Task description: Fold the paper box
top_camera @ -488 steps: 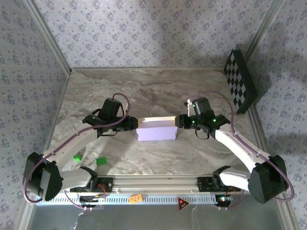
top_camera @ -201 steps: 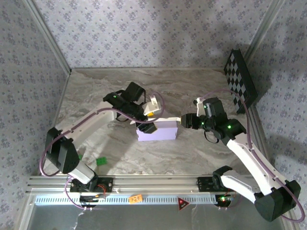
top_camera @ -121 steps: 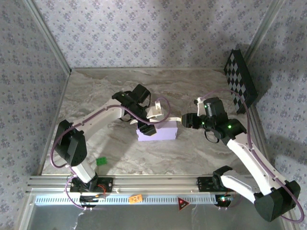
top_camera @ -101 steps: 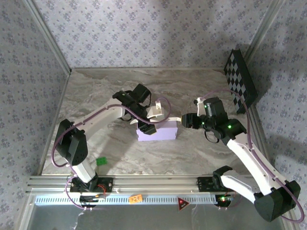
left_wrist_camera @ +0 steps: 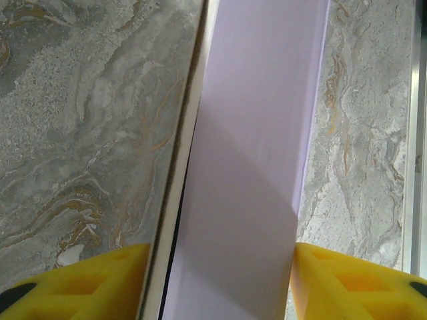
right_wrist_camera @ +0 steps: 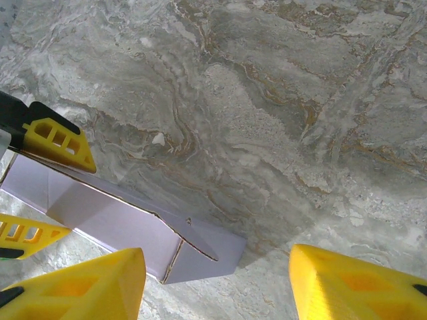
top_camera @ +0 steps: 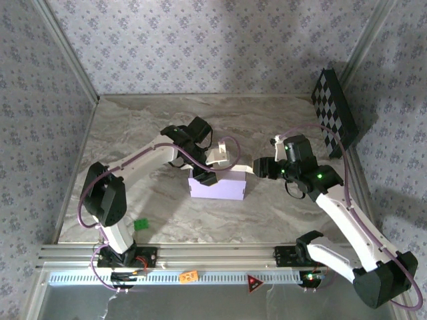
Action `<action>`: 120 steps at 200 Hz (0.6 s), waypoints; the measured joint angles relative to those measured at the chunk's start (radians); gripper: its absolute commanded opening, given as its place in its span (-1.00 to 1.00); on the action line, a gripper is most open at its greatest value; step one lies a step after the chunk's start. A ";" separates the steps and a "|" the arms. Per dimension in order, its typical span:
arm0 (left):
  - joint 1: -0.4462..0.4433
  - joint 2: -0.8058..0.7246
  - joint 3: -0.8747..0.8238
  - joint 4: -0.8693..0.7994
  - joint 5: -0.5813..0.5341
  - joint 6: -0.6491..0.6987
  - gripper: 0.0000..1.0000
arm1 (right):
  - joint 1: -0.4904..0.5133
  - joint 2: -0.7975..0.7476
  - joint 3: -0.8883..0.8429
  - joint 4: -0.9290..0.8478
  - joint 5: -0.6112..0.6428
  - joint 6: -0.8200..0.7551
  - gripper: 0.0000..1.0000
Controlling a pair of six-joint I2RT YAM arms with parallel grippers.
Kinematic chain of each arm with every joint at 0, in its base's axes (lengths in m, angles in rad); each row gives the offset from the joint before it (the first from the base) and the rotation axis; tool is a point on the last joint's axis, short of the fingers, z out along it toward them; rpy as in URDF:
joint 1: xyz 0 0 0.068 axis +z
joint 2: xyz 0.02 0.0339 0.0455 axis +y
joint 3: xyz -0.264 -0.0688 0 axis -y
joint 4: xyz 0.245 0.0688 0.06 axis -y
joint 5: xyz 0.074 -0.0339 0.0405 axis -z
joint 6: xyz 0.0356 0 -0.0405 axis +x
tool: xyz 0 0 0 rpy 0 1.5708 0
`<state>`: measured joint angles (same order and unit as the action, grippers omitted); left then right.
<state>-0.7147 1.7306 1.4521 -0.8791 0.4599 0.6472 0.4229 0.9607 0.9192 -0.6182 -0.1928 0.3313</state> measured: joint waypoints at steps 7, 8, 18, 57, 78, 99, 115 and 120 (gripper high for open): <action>0.000 0.000 0.000 -0.002 0.000 0.000 0.20 | 0.000 0.000 0.002 -0.001 0.000 0.000 0.20; 0.000 0.000 0.000 -0.002 0.000 0.000 0.21 | 0.000 0.000 0.002 -0.001 0.000 0.000 0.20; 0.000 0.000 0.003 -0.005 0.000 0.000 0.25 | 0.000 0.000 0.005 0.000 0.000 -0.003 0.20; 0.000 0.000 0.008 -0.017 0.000 0.001 0.36 | 0.000 0.000 0.009 -0.005 0.003 -0.007 0.20; 0.000 -0.001 0.008 -0.021 0.000 0.006 0.42 | 0.000 0.000 0.009 -0.005 0.003 -0.007 0.20; 0.000 -0.001 0.011 -0.031 0.000 0.015 0.46 | 0.000 0.000 0.009 -0.005 0.003 -0.007 0.20; 0.000 -0.001 0.015 -0.039 0.000 0.026 0.50 | 0.000 0.000 0.009 -0.005 0.003 -0.007 0.20; -0.001 -0.001 0.017 -0.040 0.000 0.033 0.51 | 0.000 0.000 0.009 -0.005 0.003 -0.007 0.20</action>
<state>-0.7158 1.7294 1.4693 -0.9192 0.4603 0.6804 0.4229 0.9607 0.9283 -0.6228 -0.1898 0.3244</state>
